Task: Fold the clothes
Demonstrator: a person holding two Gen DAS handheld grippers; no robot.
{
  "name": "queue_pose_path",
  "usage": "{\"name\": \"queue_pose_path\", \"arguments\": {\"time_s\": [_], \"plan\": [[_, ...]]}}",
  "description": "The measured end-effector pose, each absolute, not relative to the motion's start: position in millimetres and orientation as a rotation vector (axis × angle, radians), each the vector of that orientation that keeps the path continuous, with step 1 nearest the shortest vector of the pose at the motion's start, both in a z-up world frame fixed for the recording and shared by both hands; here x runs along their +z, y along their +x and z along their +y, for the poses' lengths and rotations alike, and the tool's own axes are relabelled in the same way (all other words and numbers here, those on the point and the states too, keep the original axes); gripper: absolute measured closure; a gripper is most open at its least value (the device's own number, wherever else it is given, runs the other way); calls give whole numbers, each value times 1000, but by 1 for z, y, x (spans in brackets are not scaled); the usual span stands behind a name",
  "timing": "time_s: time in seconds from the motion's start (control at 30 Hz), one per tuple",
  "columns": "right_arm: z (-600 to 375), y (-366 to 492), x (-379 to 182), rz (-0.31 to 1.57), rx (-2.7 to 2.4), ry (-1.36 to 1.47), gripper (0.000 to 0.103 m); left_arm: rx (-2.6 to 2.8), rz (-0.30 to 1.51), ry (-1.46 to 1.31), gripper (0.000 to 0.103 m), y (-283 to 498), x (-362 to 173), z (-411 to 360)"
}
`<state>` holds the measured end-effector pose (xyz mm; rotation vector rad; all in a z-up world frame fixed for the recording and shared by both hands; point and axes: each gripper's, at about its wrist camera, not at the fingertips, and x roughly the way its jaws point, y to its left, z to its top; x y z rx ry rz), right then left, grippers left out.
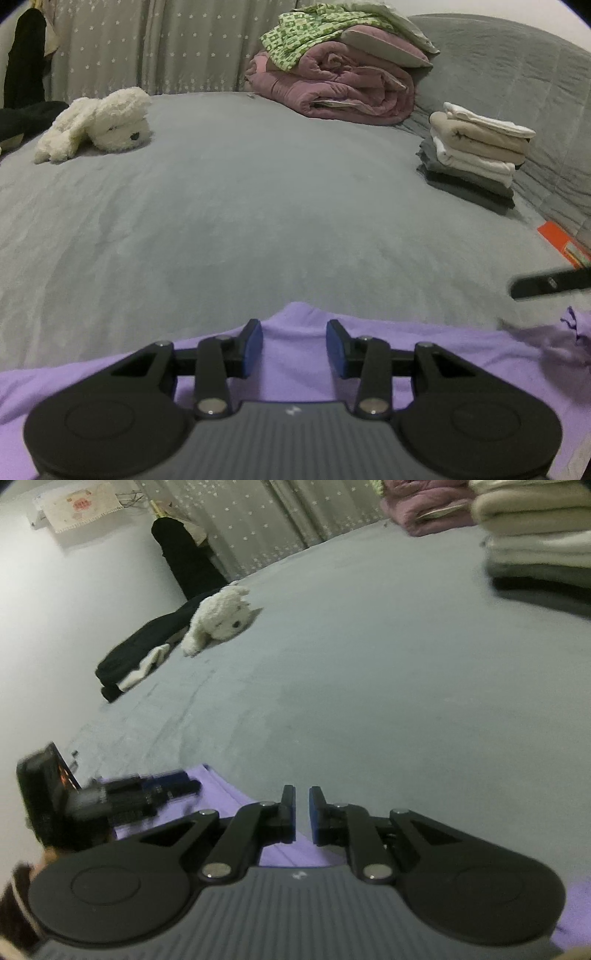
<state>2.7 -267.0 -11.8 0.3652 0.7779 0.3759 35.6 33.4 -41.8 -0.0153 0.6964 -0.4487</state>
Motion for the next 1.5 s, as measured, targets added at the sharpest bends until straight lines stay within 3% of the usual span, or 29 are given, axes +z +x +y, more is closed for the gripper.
{"name": "queue_pose_path", "arguments": {"time_s": [0.07, 0.13, 0.53, 1.17, 1.5], "plan": [[-272, -8, -13, 783, 360, 323, 82, -454, 696, -30, 63, 38, -42, 32], [-277, -20, -15, 787, 343, 280, 68, -460, 696, -41, 63, 40, -42, 28], [-272, -50, -18, 825, 321, 76, 70, -466, 707, 14, 64, 40, -45, 12], [-281, -52, -26, 905, 300, 121, 70, -501, 733, 40, 65, 39, -39, 14], [-268, -66, -27, 951, 402, 9, 70, -510, 729, 69, 64, 35, -43, 15]]}}
